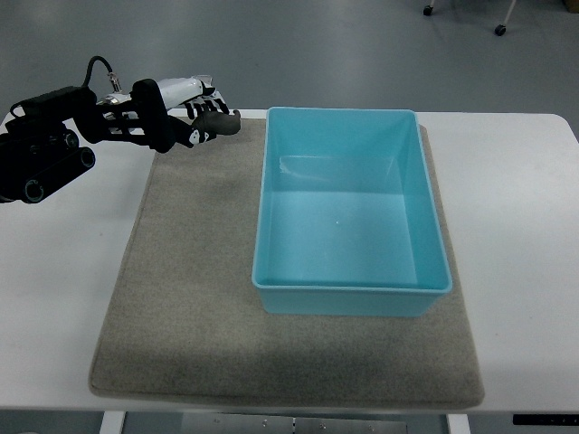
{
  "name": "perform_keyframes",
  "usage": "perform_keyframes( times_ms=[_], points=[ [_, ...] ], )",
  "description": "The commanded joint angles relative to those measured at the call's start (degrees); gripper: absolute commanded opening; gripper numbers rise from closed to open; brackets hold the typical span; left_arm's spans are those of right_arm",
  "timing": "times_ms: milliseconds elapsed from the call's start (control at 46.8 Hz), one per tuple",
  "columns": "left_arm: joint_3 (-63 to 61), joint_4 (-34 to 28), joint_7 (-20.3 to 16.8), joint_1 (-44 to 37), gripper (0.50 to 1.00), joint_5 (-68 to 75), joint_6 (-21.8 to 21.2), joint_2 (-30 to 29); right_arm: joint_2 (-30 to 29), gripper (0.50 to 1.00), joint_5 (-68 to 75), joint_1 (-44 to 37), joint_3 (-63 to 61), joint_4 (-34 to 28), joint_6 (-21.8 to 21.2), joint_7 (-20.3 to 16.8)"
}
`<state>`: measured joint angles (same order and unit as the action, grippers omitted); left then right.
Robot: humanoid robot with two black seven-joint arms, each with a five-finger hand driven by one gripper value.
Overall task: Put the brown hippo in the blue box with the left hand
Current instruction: 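Lift the hippo with the left hand and carry it over the box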
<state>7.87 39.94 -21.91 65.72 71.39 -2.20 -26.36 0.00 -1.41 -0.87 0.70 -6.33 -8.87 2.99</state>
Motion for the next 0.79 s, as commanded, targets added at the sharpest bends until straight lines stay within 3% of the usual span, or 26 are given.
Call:
perform_keyframes(
  times_ms=[0, 471, 770],
  points=[
    [0.04, 1.19, -0.07, 1.42, 0.500, -0.03, -0.17, -0.44, 0.00, 0.936, 0.00, -0.01, 0.00, 0.01, 0.00, 0.00],
    [0.48, 13.14, -0.07, 5.73, 0.500, 0.50, -0.26, 1.40, 0.00, 0.936, 0.00, -0.01, 0.00, 0.01, 0.00, 0.00],
    [-0.39, 14.81, -0.07, 5.73, 0.500, 1.46, 0.09, 7.46, 0.00, 0.936, 0.00, -0.01, 0.00, 0.01, 0.00, 0.00]
  ],
)
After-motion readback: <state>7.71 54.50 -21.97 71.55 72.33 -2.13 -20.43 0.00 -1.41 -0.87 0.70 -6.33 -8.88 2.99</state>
